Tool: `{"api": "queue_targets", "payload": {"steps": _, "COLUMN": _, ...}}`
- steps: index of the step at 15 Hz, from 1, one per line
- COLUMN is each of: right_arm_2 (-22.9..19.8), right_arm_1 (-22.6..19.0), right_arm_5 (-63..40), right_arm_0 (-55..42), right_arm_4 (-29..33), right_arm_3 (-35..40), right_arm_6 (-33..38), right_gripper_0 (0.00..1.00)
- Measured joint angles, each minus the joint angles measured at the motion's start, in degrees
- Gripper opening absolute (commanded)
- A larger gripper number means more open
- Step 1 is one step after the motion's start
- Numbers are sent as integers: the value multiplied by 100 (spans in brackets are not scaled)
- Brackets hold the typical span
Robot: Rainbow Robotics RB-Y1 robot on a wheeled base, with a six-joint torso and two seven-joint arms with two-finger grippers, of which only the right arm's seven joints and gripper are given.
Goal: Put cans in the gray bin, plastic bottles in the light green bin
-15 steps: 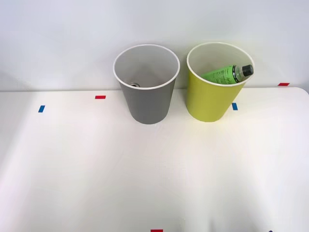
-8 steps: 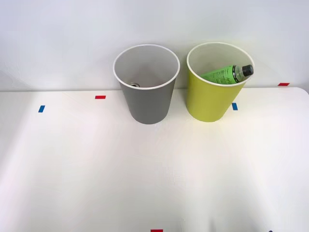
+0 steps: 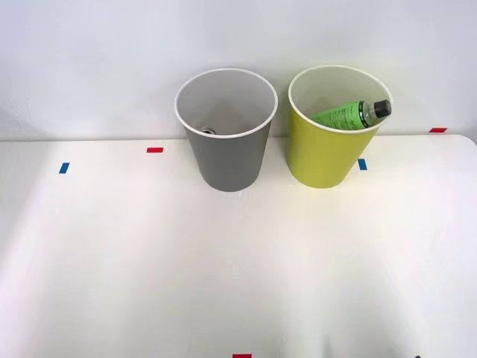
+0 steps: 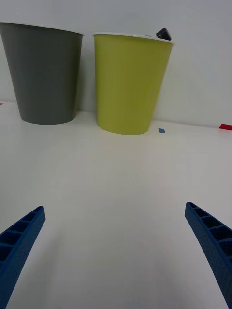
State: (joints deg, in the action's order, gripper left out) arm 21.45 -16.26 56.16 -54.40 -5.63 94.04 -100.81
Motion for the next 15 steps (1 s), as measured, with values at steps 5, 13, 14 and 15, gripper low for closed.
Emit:
{"api": "queue_targets", "payload": {"steps": 5, "right_arm_2": 0, "right_arm_1": 0, "right_arm_5": 0, "right_arm_0": 0, "right_arm_4": 0, "right_arm_3": 0, "right_arm_6": 0, "right_gripper_0": 100}}
{"api": "queue_targets", "payload": {"steps": 13, "right_arm_2": 0, "right_arm_1": 0, "right_arm_5": 0, "right_arm_0": 0, "right_arm_4": 0, "right_arm_3": 0, "right_arm_6": 0, "right_gripper_0": 100}}
{"api": "queue_targets", "payload": {"steps": 14, "right_arm_2": 0, "right_arm_1": 0, "right_arm_5": 0, "right_arm_0": 0, "right_arm_4": 0, "right_arm_3": 0, "right_arm_6": 0, "right_gripper_0": 100}}
{"api": "queue_targets", "payload": {"steps": 15, "right_arm_2": 0, "right_arm_1": 0, "right_arm_5": 0, "right_arm_0": 0, "right_arm_4": 0, "right_arm_3": 0, "right_arm_6": 0, "right_gripper_0": 100}}
